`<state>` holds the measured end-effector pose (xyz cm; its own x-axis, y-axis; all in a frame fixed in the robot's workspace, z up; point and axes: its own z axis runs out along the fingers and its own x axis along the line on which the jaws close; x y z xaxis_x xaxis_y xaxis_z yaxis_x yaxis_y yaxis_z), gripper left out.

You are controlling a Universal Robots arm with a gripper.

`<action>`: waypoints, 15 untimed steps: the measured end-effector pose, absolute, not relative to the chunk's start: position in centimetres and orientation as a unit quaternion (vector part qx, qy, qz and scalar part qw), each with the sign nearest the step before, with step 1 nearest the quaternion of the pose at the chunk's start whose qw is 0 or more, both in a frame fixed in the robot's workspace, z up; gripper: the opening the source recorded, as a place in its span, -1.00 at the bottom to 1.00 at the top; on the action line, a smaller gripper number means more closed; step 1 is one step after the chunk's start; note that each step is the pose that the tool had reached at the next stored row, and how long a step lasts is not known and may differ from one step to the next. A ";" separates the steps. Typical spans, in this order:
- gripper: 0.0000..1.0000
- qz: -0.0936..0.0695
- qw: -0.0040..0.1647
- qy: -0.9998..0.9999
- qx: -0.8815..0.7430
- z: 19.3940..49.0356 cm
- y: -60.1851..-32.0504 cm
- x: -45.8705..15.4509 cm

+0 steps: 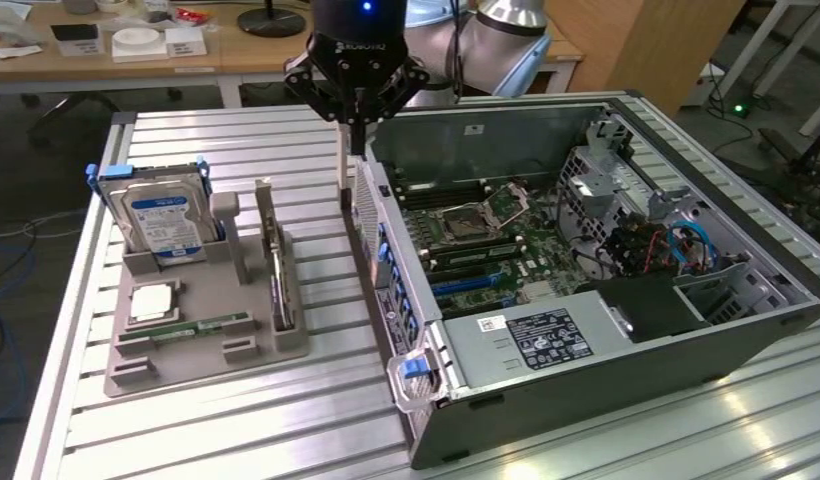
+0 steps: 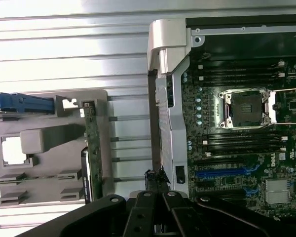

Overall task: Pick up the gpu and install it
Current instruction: 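Reach for the gpu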

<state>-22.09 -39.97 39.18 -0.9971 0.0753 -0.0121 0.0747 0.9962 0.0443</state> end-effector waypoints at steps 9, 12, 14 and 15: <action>-0.79 0.022 0.007 0.999 0.038 39.2 -40.0 -23.4; -0.79 0.022 0.007 0.999 0.038 39.2 -40.0 -23.9; -0.79 0.022 0.007 0.999 0.038 39.2 -40.0 -24.2; -0.79 0.022 0.007 0.999 0.038 39.2 -40.0 -24.3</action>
<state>-24.34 -40.01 39.18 -0.9971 0.0752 -0.0121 0.0746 0.9962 0.0442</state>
